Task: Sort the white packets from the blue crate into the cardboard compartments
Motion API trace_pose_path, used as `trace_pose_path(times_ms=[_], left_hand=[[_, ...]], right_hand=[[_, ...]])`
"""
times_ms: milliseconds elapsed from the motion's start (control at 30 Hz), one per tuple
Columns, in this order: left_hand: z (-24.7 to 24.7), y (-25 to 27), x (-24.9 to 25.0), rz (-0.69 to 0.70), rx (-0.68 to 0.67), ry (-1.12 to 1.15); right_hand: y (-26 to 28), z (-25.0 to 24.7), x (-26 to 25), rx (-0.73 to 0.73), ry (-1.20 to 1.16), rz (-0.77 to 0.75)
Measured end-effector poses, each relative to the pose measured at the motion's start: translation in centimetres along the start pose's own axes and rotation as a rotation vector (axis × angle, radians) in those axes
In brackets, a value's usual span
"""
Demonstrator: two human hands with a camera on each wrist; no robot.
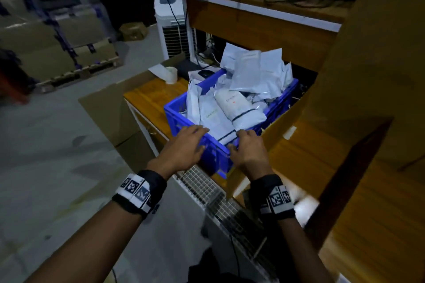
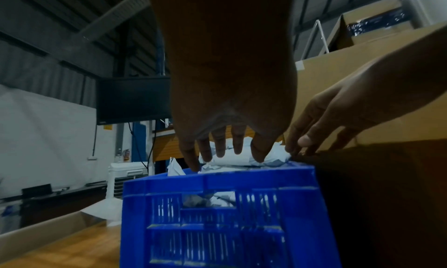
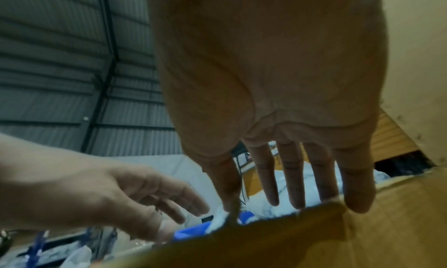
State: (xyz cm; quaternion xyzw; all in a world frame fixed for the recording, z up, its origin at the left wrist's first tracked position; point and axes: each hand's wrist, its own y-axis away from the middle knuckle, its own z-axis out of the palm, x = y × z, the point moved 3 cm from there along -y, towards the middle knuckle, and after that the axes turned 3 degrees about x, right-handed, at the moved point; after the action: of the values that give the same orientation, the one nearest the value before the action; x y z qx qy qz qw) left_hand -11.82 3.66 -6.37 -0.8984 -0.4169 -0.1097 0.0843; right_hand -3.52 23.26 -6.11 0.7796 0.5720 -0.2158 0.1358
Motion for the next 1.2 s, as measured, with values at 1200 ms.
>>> trace_pose_path(times_ms=[1200], left_hand=[[1.4, -20.8, -5.4, -0.449, -0.537, 1.274]], right_hand=[[-2.5, 0.9, -3.4, 0.052, 0.148, 0.391]])
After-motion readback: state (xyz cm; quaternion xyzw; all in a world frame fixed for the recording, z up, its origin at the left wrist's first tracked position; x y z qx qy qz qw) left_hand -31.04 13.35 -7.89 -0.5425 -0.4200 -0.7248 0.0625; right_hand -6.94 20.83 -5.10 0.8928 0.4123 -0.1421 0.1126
